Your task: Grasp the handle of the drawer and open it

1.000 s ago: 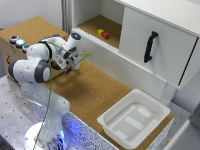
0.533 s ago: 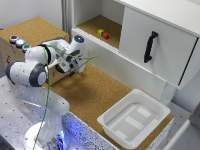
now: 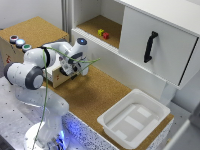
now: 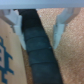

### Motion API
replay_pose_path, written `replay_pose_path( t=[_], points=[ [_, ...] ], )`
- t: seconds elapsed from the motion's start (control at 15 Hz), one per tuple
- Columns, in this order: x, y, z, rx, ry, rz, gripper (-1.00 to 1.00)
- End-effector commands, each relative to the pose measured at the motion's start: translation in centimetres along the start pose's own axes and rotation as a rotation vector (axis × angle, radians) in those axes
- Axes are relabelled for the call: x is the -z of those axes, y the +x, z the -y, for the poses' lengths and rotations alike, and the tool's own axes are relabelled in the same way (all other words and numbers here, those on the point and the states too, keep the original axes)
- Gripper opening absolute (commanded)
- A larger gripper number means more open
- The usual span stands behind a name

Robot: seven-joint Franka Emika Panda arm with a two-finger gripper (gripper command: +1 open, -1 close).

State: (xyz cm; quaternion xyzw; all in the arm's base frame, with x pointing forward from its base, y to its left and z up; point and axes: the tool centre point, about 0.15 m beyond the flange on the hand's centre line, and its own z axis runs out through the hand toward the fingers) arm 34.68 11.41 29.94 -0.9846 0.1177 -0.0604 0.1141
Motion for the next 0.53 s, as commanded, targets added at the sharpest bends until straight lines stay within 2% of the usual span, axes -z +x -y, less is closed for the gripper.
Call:
replay_pose_path(
  t=[0.0,0.2,0.33,0.47],
  points=[
    [5.6,3.8,-3.8,0.009,-0.01,-0.152,1.0],
    [6.7,4.0,-3.0,0.057,-0.012,-0.167,1.0],
    [5.7,3.7,-1.3,0.178,-0.036,-0.115,1.0],
    [3.6,3.0,0.2,0.295,-0.1,-0.028,1.0]
  ],
)
